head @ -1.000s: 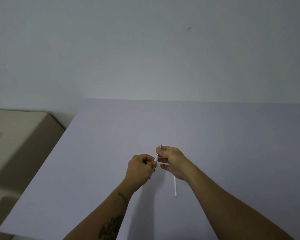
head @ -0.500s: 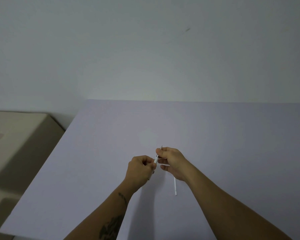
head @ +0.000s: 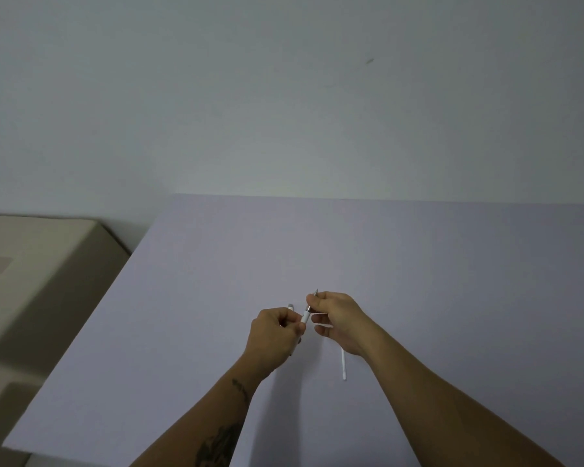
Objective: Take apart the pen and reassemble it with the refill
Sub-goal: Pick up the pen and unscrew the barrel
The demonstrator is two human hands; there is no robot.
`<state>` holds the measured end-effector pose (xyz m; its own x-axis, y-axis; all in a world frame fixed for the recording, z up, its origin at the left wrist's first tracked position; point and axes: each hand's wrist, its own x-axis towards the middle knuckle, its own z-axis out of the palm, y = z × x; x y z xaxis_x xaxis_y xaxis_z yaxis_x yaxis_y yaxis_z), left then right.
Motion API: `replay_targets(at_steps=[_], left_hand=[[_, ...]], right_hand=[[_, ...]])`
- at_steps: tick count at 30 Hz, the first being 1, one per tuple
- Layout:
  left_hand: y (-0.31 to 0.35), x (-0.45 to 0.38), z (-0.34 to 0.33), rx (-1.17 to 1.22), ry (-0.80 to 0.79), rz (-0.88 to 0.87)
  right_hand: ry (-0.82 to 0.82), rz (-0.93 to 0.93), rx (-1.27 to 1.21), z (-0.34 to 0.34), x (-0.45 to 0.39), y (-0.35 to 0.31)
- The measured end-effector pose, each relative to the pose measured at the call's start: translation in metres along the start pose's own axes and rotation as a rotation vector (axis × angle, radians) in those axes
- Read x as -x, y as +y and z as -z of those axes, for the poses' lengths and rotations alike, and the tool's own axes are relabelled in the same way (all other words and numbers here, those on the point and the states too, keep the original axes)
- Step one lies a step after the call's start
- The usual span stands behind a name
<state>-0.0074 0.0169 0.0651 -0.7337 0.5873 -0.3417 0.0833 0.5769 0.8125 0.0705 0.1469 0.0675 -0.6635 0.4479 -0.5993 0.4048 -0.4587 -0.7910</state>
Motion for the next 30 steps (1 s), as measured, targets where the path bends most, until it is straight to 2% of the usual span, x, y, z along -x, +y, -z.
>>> replay_targets(at_steps=[3,11,16,24,30], left_hand=[[-0.0006,0.0007,-0.0011,0.001,-0.002,0.003],[-0.0007,0.0005,0.0005,0.000,0.000,0.005],[0.0038,-0.0002,0.0018,0.005,-0.003,-0.011],[0.0035,0.0007,0.0066,0.033,-0.005,-0.011],[0.0058,-0.0004,0.0064,0.052,-0.009,-0.005]], right_hand=[[0.043,0.014,0.026,-0.0012,-0.0020,0.0009],[-0.032,0.015,0.060,0.0005,0.0029,-0.0018],[0.026,0.043,0.090,-0.0011,0.0013,-0.0008],[-0.048,0.028,0.038,-0.0015,0.0043,-0.0054],[0.002,0.049,0.045,-0.0019,0.0016,-0.0032]])
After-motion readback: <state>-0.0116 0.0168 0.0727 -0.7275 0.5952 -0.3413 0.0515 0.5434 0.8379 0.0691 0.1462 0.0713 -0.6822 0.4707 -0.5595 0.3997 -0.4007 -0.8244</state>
